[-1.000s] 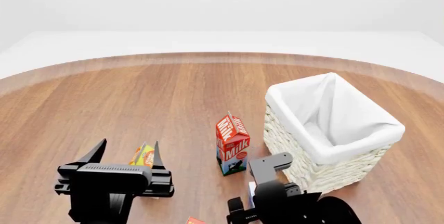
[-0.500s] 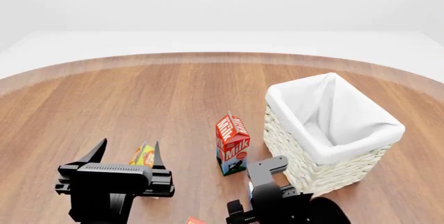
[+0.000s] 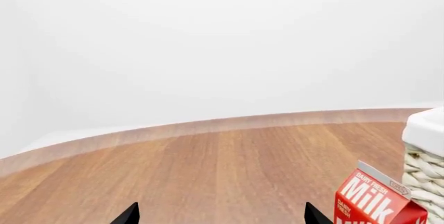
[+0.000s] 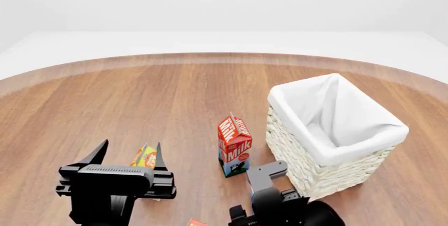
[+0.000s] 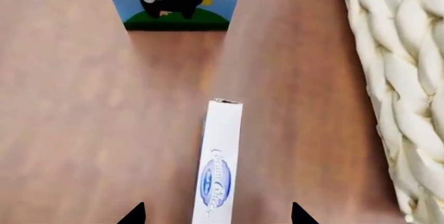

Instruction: Pick up the cream cheese box and the butter, and put them in the basket.

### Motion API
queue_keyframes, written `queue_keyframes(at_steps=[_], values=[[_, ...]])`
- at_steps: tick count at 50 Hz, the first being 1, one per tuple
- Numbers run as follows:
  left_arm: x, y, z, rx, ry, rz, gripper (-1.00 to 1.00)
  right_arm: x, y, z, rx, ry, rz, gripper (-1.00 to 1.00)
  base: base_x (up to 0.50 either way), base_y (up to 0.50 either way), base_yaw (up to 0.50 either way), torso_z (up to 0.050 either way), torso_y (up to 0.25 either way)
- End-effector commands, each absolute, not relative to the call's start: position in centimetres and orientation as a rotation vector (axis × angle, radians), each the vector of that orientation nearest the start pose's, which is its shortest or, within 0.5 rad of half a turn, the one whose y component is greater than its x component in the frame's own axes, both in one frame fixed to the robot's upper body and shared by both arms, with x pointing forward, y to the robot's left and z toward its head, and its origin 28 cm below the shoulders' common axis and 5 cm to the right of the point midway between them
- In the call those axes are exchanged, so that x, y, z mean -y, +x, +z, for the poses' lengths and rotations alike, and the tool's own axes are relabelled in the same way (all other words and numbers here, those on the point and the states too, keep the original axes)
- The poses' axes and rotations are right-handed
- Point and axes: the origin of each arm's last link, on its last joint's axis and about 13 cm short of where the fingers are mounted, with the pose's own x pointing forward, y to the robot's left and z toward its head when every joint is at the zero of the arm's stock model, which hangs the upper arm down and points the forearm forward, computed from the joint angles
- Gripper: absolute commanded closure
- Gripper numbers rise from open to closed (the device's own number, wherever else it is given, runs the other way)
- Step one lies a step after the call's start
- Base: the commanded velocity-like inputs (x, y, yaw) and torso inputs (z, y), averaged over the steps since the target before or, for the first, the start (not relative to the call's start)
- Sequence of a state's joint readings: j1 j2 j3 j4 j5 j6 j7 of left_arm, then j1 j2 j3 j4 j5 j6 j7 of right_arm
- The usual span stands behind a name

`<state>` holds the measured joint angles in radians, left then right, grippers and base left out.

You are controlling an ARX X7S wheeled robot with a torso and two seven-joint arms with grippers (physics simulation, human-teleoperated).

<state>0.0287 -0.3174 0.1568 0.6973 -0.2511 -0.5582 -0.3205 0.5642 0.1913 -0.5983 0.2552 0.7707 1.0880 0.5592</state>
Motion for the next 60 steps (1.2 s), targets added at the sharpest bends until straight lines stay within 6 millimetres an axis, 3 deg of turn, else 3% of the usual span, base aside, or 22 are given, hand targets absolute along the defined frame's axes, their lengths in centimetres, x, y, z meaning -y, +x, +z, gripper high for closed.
queue_keyframes(at_steps=[1,13,14,33,48,60], values=[[-21.5,17.8,11.0,0.06,0.086,0.0,-1.0,4.6,25.5,2.6,-0.958,-0.264,0.149,-1.0,0.0,0.0,0.0,0.0,0.0],[-21.5,17.7,11.0,0.06,0.087,-0.001,-1.0,4.6,25.5,2.4,-0.961,-0.26,0.151,-1.0,0.0,0.0,0.0,0.0,0.0],[-21.5,17.8,11.0,0.059,0.088,-0.001,-1.0,4.6,25.4,2.4,-0.958,-0.275,0.155,1.0,0.0,0.0,0.0,0.0,0.0],[-21.4,17.8,11.0,0.059,0.086,-0.003,-1.0,5.1,25.4,4.2,-0.899,-0.275,0.145,1.0,0.0,0.0,0.0,0.0,0.0],[-21.5,17.8,11.1,0.06,0.086,-0.001,-1.0,5.7,23.7,9.5,-0.779,-0.222,0.146,1.0,0.0,0.0,0.0,0.0,0.001],[-21.4,17.8,11.1,0.058,0.088,-0.004,-1.0,6.5,23.3,12.5,-0.724,-0.186,0.147,1.0,0.0,0.0,0.0,0.0,0.001]])
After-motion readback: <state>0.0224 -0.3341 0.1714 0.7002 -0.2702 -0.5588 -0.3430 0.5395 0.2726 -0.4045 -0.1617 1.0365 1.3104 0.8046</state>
